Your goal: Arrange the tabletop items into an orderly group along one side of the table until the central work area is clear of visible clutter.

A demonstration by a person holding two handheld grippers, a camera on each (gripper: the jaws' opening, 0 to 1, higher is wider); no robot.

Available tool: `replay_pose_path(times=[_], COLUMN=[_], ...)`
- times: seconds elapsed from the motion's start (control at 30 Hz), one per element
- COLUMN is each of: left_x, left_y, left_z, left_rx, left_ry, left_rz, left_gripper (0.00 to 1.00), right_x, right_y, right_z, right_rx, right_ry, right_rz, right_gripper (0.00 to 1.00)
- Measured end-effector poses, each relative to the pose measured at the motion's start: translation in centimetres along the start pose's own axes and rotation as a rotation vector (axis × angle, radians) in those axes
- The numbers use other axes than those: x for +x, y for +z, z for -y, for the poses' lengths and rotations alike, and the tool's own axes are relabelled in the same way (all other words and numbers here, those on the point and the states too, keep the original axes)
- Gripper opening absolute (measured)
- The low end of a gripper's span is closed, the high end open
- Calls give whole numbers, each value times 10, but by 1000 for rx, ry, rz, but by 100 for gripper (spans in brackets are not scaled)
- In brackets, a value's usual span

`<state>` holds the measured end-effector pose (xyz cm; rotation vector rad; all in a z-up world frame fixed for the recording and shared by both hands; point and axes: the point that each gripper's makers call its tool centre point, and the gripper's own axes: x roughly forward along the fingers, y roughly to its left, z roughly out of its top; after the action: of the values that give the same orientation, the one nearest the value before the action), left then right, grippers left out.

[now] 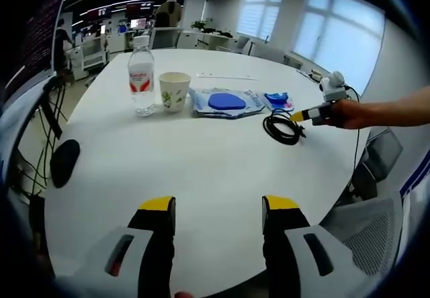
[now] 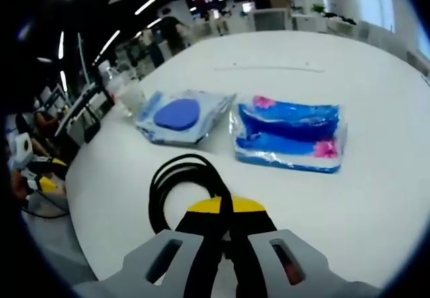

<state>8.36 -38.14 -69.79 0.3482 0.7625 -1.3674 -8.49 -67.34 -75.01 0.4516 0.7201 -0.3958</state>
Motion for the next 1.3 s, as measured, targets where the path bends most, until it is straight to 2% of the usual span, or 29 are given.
replay_pose_path(times=[0.57, 1.3], left_x=[-1, -5], left_y=[2, 1], left_z=[-4, -5], left_rx=[3, 0], left_ry=[3, 1], left_rz=[5, 7], left_gripper=[51, 51], right_x=[2, 1], right_y=[15, 10], right_z=[13, 13], right_rx=[3, -8], right_ry=[-22, -21], right_rz=[12, 0], right_gripper=[0, 0])
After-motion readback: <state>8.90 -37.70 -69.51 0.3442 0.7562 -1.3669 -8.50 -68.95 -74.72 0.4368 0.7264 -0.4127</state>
